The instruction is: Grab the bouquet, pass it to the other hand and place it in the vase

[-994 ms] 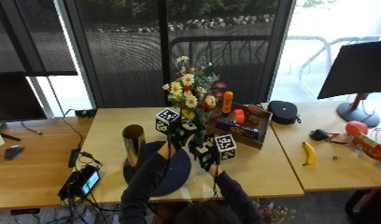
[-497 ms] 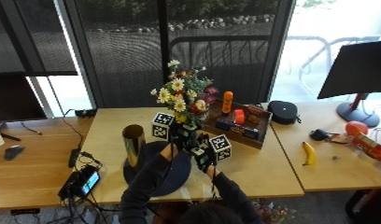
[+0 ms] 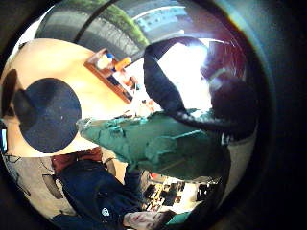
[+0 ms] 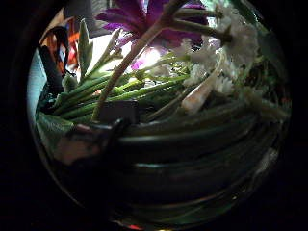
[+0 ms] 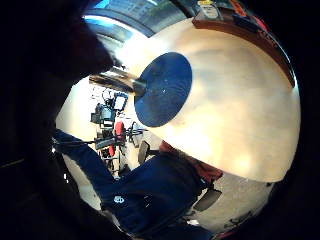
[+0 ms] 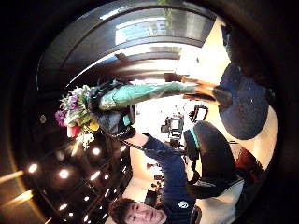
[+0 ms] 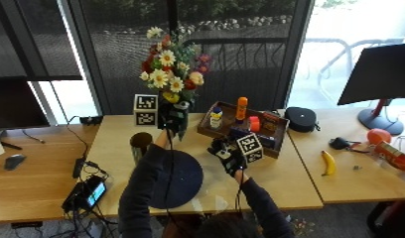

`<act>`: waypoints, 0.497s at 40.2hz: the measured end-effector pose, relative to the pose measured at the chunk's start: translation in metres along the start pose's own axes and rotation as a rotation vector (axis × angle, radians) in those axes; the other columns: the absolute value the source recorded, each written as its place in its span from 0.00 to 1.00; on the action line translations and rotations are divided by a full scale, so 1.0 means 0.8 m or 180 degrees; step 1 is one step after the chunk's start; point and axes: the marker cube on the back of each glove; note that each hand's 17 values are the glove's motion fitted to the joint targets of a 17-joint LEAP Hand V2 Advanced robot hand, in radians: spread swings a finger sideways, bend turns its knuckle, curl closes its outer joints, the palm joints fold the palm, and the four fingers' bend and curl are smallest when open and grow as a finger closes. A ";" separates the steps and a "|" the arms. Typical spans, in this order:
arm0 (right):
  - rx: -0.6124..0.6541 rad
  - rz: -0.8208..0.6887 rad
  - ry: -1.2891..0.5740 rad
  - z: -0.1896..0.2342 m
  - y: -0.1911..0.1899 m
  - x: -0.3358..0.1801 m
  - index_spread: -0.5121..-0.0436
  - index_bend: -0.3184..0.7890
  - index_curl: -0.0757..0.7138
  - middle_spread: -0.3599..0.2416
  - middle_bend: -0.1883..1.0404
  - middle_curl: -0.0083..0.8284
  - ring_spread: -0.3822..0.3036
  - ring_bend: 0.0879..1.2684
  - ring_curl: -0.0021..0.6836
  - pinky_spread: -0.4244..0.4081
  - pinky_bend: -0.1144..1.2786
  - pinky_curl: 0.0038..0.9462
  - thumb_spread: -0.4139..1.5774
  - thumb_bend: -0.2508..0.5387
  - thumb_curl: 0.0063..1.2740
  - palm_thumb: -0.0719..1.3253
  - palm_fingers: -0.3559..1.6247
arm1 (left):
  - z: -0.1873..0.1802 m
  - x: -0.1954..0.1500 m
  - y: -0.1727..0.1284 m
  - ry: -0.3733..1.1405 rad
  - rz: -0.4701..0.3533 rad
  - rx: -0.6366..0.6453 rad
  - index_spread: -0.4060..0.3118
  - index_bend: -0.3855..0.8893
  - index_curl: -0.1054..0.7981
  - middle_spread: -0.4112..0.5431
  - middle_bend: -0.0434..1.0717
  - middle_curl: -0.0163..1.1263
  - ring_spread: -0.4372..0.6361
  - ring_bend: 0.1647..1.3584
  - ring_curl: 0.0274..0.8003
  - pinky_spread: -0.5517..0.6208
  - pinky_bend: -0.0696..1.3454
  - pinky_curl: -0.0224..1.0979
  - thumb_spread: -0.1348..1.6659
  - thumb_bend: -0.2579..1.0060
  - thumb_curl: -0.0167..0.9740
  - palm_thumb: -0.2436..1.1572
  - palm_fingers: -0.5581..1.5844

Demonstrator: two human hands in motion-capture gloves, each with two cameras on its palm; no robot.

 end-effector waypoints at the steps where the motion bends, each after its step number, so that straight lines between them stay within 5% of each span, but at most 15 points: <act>1: 0.0023 0.0004 0.0003 -0.003 0.000 -0.001 0.49 0.39 0.66 0.25 0.42 0.59 0.28 0.32 0.59 0.50 0.37 0.39 0.74 0.29 0.28 0.64 0.58 | -0.007 0.007 -0.003 0.0014 0.0021 0.0048 0.19 0.61 0.73 0.17 0.54 0.49 0.13 0.27 0.50 0.31 0.17 0.30 0.24 0.18 0.70 0.92 0.79; 11: 0.0098 -0.0003 0.0018 -0.027 0.003 -0.013 0.50 0.40 0.61 0.30 0.40 0.58 0.29 0.29 0.58 0.56 0.33 0.38 0.73 0.29 0.29 0.63 0.58 | -0.078 0.071 -0.018 0.0066 0.0166 0.0397 0.18 0.59 0.74 0.15 0.53 0.50 0.12 0.26 0.53 0.30 0.17 0.32 0.22 0.18 0.73 0.91 0.80; 20: 0.0099 0.0034 0.0059 -0.028 0.003 -0.010 0.51 0.41 0.58 0.25 0.38 0.56 0.30 0.26 0.57 0.63 0.28 0.36 0.73 0.29 0.29 0.63 0.57 | -0.122 0.070 -0.033 -0.0004 0.0126 0.0710 0.18 0.58 0.76 0.15 0.53 0.50 0.12 0.25 0.54 0.30 0.16 0.33 0.21 0.18 0.74 0.91 0.80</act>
